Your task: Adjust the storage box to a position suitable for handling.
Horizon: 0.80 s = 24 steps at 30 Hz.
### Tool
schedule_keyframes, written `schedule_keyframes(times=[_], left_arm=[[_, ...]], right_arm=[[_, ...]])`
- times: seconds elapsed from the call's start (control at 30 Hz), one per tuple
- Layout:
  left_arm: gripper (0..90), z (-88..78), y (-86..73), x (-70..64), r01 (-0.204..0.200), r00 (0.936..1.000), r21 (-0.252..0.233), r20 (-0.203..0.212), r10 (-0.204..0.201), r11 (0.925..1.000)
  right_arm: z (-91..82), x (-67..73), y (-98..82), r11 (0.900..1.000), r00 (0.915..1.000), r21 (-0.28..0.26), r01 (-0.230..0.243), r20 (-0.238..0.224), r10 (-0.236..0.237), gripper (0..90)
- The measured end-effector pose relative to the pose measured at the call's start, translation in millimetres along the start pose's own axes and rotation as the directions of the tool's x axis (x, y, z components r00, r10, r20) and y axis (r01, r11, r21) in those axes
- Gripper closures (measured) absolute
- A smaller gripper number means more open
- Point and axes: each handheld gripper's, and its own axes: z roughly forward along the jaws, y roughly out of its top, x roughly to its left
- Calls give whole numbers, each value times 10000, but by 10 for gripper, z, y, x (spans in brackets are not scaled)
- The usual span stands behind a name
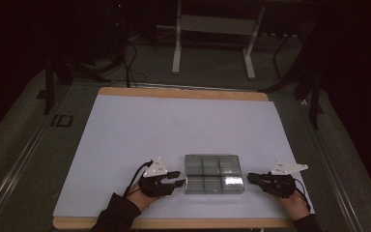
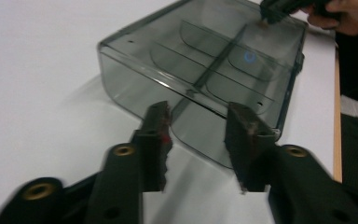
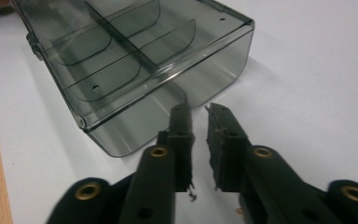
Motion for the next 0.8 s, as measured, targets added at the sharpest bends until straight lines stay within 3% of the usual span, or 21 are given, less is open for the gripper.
schedule_keyframes(times=[0.13, 0.33, 0.8], left_arm=[[773, 31, 17, 35, 40, 9997, 270, 244, -47, 9996], [899, 98, 7, 20, -228, 9996, 724, 185, 215, 9971], [900, 80, 12, 27, -137, 9992, 668, 386, 111, 9977]], right_arm=[[27, 22, 21, 10000, 10000, 58, 32, -92, -32, 897], [87, 60, 23, 9992, 9996, 349, 210, -217, -203, 899], [142, 81, 47, 9989, 9981, 336, 333, -532, -315, 899]])
